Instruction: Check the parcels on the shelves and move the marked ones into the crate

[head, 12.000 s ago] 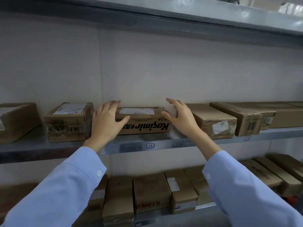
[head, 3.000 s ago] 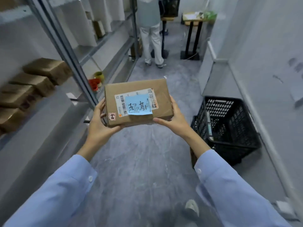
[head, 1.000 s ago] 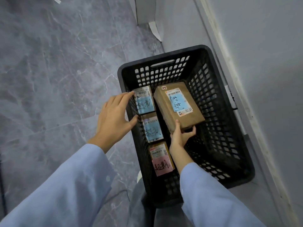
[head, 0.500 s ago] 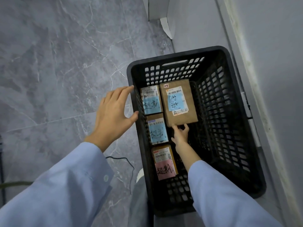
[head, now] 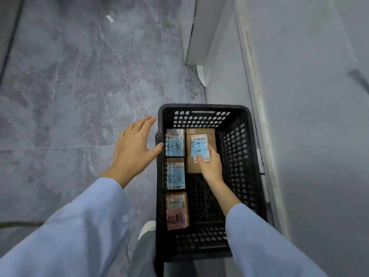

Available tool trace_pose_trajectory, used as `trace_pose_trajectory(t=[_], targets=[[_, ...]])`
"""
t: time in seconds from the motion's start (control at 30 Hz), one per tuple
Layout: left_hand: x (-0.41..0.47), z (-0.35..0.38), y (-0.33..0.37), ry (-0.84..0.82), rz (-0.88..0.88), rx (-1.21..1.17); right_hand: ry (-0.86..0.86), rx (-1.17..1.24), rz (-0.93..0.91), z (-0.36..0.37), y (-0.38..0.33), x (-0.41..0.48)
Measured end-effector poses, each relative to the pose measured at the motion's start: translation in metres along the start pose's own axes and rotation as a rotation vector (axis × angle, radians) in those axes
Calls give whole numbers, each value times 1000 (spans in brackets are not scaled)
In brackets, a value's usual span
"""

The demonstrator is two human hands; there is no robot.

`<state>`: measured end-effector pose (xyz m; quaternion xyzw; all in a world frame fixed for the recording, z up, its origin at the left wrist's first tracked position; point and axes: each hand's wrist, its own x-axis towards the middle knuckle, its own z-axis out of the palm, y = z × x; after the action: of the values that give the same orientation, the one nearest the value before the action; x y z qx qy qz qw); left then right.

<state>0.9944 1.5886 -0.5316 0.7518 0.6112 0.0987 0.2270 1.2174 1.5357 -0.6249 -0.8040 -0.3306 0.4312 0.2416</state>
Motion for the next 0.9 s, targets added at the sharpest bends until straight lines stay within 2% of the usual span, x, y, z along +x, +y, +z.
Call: trace_pose_trajectory(t=[0.17, 0.33, 0.57, 0.9], targets=[[-18, -47, 10, 89, -103, 24, -82, -305, -325, -29, -66, -28], [-41, -115, 8, 206, -209, 40, -120, -554, -556, -47, -145, -57], [-110, -214, -7, 321, -369, 111, -263, -836, -909, -31, -263, -138], [-307, -348, -65, 598, -716, 229, -451, -861, -1462, 84, -383, -331]])
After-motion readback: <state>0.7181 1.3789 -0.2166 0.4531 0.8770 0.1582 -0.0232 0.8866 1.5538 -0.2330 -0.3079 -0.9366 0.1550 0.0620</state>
